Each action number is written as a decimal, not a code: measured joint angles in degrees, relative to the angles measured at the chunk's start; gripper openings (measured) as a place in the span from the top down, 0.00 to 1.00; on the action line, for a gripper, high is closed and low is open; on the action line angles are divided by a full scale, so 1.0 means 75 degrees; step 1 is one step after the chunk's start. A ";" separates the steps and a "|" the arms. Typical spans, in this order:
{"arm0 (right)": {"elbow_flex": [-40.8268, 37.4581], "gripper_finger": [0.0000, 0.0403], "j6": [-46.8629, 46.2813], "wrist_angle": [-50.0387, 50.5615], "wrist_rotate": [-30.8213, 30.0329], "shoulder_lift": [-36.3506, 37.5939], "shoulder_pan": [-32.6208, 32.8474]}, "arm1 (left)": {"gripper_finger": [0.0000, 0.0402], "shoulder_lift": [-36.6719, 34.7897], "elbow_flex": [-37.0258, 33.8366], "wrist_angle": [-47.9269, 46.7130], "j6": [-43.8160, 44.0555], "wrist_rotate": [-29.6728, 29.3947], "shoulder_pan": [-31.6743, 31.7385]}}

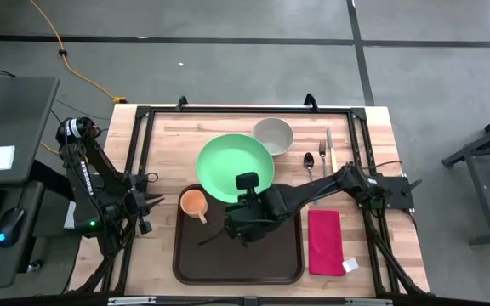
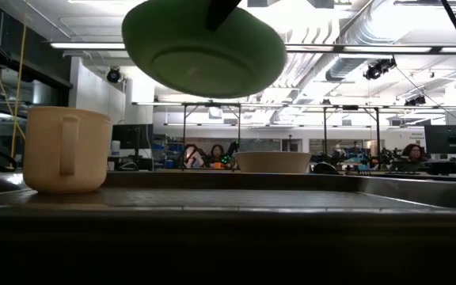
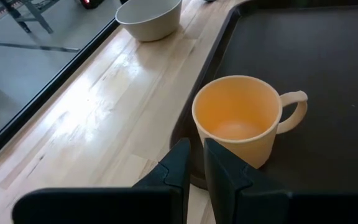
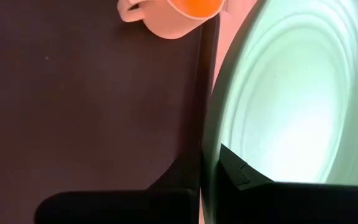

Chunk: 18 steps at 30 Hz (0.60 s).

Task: Set up tray
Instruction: Put the green plate on the black serving tray to the bottom right of the orange mug

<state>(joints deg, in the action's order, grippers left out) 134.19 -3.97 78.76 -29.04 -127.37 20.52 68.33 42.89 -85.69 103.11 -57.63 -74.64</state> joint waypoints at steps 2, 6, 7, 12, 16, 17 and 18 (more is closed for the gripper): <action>0.0000 1.00 -0.0199 0.0057 -0.0002 0.0000 0.0088 | 0.80 0.0001 0.0000 0.0085 -0.0114 0.0000 -0.0001; 0.0000 1.00 -0.0671 0.0229 0.0000 0.0000 0.0256 | 0.80 0.0001 0.0000 0.0085 -0.0121 0.0000 -0.0001; 0.0000 1.00 -0.0779 0.0283 -0.0001 0.0000 0.0304 | 0.80 0.0001 0.0000 0.0083 -0.0122 0.0000 0.0000; 0.0000 1.00 -0.1350 0.0455 -0.0088 0.0000 0.0530 | 0.80 0.0001 0.0000 0.0079 -0.0140 0.0000 0.0001; 0.0000 1.00 -0.1702 0.0495 -0.0096 0.0000 0.0674 | 0.80 -0.0001 0.0000 0.0078 -0.0140 0.0000 -0.0001; 0.0000 1.00 -0.1784 0.0519 -0.0096 0.0000 0.0698 | 0.80 0.0001 0.0000 0.0077 -0.0140 0.0000 0.0001; 0.0000 1.00 -0.1867 0.0530 -0.0101 0.0000 0.0722 | 0.80 0.0001 0.0000 0.0076 -0.0144 0.0000 0.0000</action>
<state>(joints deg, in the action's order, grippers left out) 134.19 -17.97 82.74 -29.79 -127.37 25.94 68.34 42.89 -85.12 102.03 -57.63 -74.64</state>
